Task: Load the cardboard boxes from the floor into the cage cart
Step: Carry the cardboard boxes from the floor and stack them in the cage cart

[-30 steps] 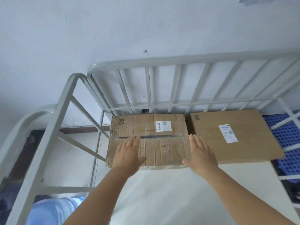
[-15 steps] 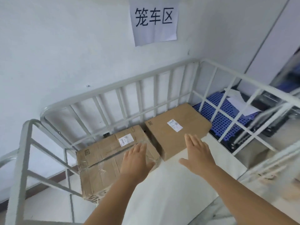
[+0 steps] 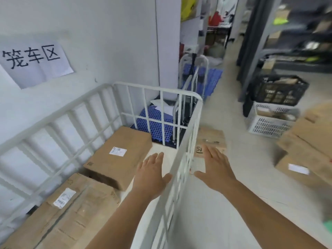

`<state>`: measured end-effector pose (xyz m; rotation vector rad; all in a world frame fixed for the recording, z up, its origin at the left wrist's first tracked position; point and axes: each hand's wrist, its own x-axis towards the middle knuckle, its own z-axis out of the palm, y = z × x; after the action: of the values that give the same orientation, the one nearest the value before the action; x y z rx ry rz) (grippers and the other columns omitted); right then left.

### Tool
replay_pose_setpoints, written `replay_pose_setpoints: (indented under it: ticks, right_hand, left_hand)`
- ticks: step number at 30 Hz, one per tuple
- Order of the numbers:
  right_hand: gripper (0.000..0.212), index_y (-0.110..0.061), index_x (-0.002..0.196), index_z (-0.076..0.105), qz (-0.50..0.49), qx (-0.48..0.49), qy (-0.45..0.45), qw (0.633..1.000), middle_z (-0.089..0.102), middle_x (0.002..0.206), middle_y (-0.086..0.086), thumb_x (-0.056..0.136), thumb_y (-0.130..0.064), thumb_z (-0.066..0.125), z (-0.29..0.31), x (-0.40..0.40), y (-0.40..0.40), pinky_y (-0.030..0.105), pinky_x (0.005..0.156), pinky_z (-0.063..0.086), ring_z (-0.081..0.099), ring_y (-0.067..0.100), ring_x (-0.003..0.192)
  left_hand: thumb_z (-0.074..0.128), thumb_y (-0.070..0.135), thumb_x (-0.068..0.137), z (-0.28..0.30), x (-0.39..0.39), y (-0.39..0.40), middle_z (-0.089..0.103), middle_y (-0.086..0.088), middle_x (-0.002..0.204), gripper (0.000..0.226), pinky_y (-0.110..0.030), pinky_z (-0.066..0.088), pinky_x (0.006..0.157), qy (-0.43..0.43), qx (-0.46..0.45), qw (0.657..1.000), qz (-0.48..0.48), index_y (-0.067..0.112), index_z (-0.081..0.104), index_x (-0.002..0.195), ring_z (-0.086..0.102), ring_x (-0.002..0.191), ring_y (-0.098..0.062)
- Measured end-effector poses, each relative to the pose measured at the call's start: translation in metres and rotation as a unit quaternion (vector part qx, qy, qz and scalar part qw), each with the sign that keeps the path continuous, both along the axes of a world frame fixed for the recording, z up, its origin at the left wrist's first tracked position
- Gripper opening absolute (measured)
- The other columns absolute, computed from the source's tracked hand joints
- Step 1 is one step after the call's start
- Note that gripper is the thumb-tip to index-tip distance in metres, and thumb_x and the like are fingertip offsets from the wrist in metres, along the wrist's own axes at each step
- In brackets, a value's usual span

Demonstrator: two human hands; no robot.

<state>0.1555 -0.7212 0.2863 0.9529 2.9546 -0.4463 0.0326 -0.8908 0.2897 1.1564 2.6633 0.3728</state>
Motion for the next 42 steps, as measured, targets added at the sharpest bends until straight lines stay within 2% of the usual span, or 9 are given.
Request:
replay_pose_setpoints:
  ticks: [5, 10, 14, 21, 33, 42]
  right_hand:
    - [0.096, -0.016, 0.156, -0.010, -0.109, -0.012, -0.016, 0.994, -0.009, 0.164, 0.001, 0.093, -0.050, 0.054, -0.008, 0.091, 0.045, 0.039, 0.122, 0.001, -0.008, 0.020, 0.151]
    - [0.095, -0.017, 0.156, -0.011, -0.212, -0.028, -0.017, 0.977, -0.009, 0.164, -0.003, 0.094, -0.049, 0.053, -0.018, 0.178, 0.089, 0.037, 0.121, -0.002, -0.009, 0.019, 0.151]
    - [0.093, -0.016, 0.156, -0.011, -0.273, -0.036, -0.024, 0.961, -0.009, 0.164, -0.002, 0.095, -0.048, 0.052, -0.025, 0.248, 0.115, 0.037, 0.121, -0.001, -0.009, 0.020, 0.151]
    - [0.094, -0.016, 0.157, -0.007, -0.379, -0.043, -0.018, 0.924, -0.005, 0.164, -0.001, 0.094, -0.049, 0.054, -0.037, 0.356, 0.156, 0.039, 0.123, 0.002, -0.007, 0.021, 0.151]
    - [0.096, -0.018, 0.157, -0.006, -0.560, -0.045, -0.015, 0.827, -0.002, 0.165, -0.003, 0.091, -0.050, 0.057, -0.055, 0.501, 0.227, 0.039, 0.121, 0.002, -0.003, 0.019, 0.151]
    - [0.095, -0.015, 0.157, -0.003, -0.658, -0.051, -0.045, 0.750, 0.003, 0.164, 0.001, 0.092, -0.056, 0.052, -0.059, 0.552, 0.311, 0.040, 0.122, 0.009, 0.002, 0.022, 0.151]
  left_hand:
    - [0.046, 0.049, 0.095, 0.006, 0.060, 0.077, 0.015, 0.002, 0.160, 0.075, -0.037, 0.013, 0.120, 0.002, -0.001, 0.993, -0.119, 0.021, 0.009, 0.155, 0.015, 0.147, -0.017]
    - [0.046, 0.050, 0.094, 0.001, 0.124, 0.156, 0.023, 0.000, 0.158, 0.075, -0.038, 0.020, 0.118, 0.014, -0.010, 0.976, -0.219, 0.019, 0.011, 0.153, 0.026, 0.142, -0.018]
    - [0.044, 0.048, 0.096, -0.001, 0.180, 0.210, 0.018, -0.001, 0.159, 0.074, -0.035, 0.020, 0.118, 0.014, -0.024, 0.959, -0.281, 0.018, 0.009, 0.154, 0.021, 0.144, -0.019]
    - [0.049, 0.046, 0.094, -0.011, 0.272, 0.297, 0.025, 0.000, 0.157, 0.073, -0.031, 0.022, 0.115, 0.000, -0.009, 0.928, -0.372, 0.017, 0.017, 0.153, 0.025, 0.143, -0.017]
    - [0.045, 0.044, 0.096, -0.029, 0.391, 0.441, 0.021, 0.001, 0.158, 0.071, -0.030, 0.022, 0.113, -0.009, -0.028, 0.865, -0.501, 0.019, 0.013, 0.154, 0.023, 0.143, -0.017]
    - [0.046, 0.043, 0.096, -0.049, 0.437, 0.584, 0.021, -0.001, 0.159, 0.071, -0.034, 0.025, 0.114, -0.032, -0.043, 0.821, -0.569, 0.015, 0.016, 0.153, 0.022, 0.145, -0.018]
